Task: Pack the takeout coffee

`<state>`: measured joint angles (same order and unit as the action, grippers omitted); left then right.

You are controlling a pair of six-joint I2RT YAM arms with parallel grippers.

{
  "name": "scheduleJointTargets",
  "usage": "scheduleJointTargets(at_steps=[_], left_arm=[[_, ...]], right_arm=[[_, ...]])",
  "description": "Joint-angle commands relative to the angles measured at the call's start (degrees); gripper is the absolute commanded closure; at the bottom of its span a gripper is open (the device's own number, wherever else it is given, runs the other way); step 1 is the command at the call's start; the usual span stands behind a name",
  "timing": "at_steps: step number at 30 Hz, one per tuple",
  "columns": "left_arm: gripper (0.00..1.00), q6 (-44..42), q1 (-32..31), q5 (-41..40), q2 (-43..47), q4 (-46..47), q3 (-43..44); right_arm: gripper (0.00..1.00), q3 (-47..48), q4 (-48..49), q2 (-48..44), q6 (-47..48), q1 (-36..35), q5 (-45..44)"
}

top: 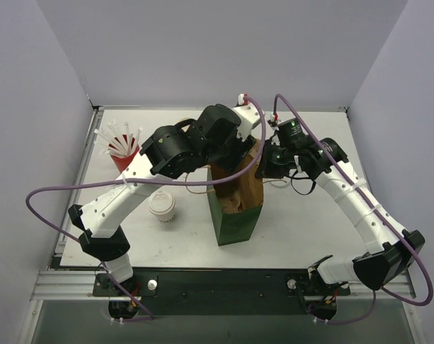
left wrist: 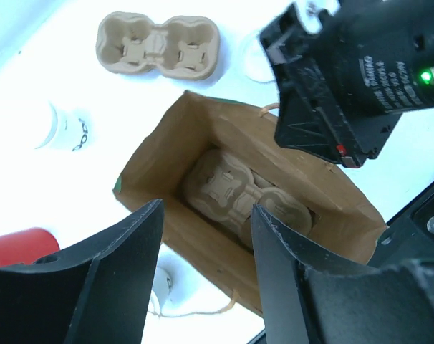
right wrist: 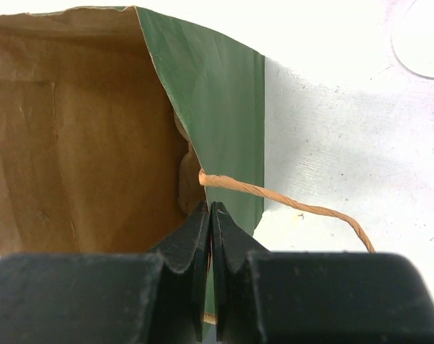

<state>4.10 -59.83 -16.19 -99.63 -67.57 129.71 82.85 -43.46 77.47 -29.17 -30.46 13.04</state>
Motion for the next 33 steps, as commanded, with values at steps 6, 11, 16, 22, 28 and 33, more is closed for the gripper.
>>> scheduleJointTargets(at_steps=[6, 11, 16, 22, 28, 33], left_arm=[[0.4, 15.9, 2.5, -10.5, 3.6, -8.1, 1.9], [0.44, 20.6, 3.6, -11.1, 7.8, -4.9, -5.9], [0.44, 23.4, 3.9, -10.7, 11.2, -2.8, -12.5], [0.44, 25.6, 4.2, -11.2, 13.8, -0.4, -17.0], [0.44, 26.7, 4.5, -8.4, 14.4, 2.3, -20.5], [0.45, 27.5, 4.4, -5.4, 12.7, 4.1, -21.4]], right_arm=[[1.0, -1.3, -0.1, -3.0, -1.2, -0.3, -3.3], [1.0, -1.6, -0.1, -3.6, -1.2, -0.3, -3.7], [1.0, -2.3, 0.0, -4.1, -1.2, -0.2, -4.2], [1.0, -2.4, 0.0, -4.5, -0.9, -0.3, -4.1], [1.0, -2.8, 0.2, -4.7, -0.9, -0.2, -3.8], [1.0, -2.8, 0.3, -4.9, -1.0, -0.4, -3.7]])
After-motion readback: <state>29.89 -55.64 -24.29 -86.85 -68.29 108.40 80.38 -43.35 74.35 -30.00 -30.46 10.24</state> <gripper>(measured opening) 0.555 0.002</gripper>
